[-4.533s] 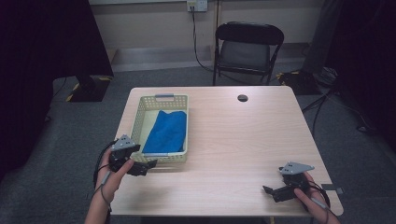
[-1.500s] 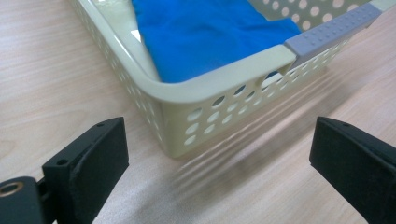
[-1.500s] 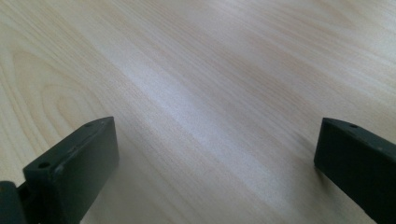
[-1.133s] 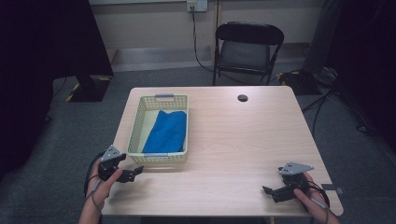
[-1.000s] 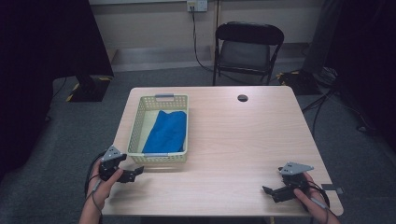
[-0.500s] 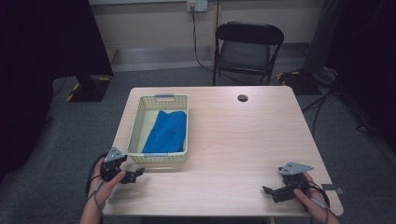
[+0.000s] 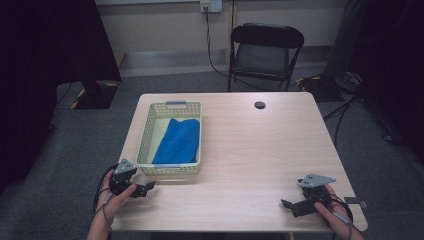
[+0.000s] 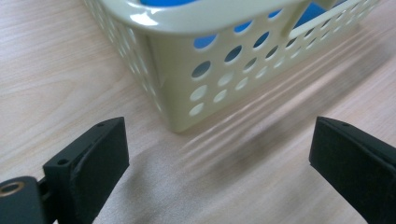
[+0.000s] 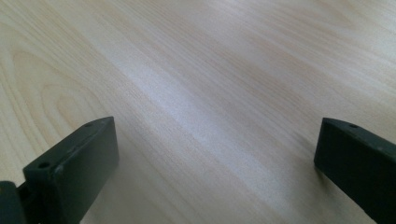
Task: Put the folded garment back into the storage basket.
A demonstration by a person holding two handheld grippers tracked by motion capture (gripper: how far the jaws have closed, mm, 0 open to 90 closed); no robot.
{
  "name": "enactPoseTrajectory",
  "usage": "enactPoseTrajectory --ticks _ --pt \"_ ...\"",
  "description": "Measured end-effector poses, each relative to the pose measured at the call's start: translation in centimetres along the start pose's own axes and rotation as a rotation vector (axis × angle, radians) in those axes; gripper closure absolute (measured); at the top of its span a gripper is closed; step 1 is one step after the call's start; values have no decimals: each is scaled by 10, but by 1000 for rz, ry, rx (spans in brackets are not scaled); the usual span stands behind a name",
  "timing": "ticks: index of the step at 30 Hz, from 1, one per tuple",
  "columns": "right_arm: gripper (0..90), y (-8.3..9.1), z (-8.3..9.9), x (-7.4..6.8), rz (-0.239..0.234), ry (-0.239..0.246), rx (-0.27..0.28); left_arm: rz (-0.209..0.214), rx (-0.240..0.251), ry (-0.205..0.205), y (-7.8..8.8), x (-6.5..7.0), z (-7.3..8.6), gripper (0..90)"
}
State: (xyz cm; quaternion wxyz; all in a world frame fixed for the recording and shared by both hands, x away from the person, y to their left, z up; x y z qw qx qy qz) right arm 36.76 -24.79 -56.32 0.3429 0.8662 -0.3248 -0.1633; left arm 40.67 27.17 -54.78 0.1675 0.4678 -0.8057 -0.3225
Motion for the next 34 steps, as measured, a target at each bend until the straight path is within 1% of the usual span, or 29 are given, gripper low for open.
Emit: enactPoseTrajectory --ticks 4,8,10,17,19,20,21,23,26,28,32,34 --pt "0 0 0 0 0 0 0 -4 -8 4 -2 0 2 44" --pt "0 0 0 0 0 0 0 -8 -28 -19 -4 1 4 46" --pt "0 0 0 0 0 0 0 -11 -34 -12 -4 1 4 46" --pt "0 0 0 0 0 0 0 -21 -53 -23 -7 1 7 52" --pt "0 0 0 0 0 0 0 -26 -57 -16 -8 1 8 50" --pt "0 0 0 0 0 0 0 -29 -64 -29 -8 1 10 50" --pt "0 0 0 0 0 0 0 -32 -64 -35 -9 1 10 34" --pt "0 0 0 0 0 0 0 -29 -65 -35 -10 2 10 19" --pt "0 0 0 0 0 0 0 -24 -36 -32 -11 2 11 0" --pt "0 0 0 0 0 0 0 -26 -27 -28 -11 2 11 0" --pt "0 0 0 0 0 0 0 -34 -27 -18 -10 3 11 0" --pt "0 0 0 0 0 0 0 -30 -37 -21 -9 3 12 0"
Point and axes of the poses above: each handheld gripper's, and its own axes: y roughly backward along the jaws, z roughly out of its underside, x roughly to its right, the point moved 8 cm from there along -y, roughly forward along the jaws, and after that the axes turned 6 degrees about -z, right-handed, at the moved point
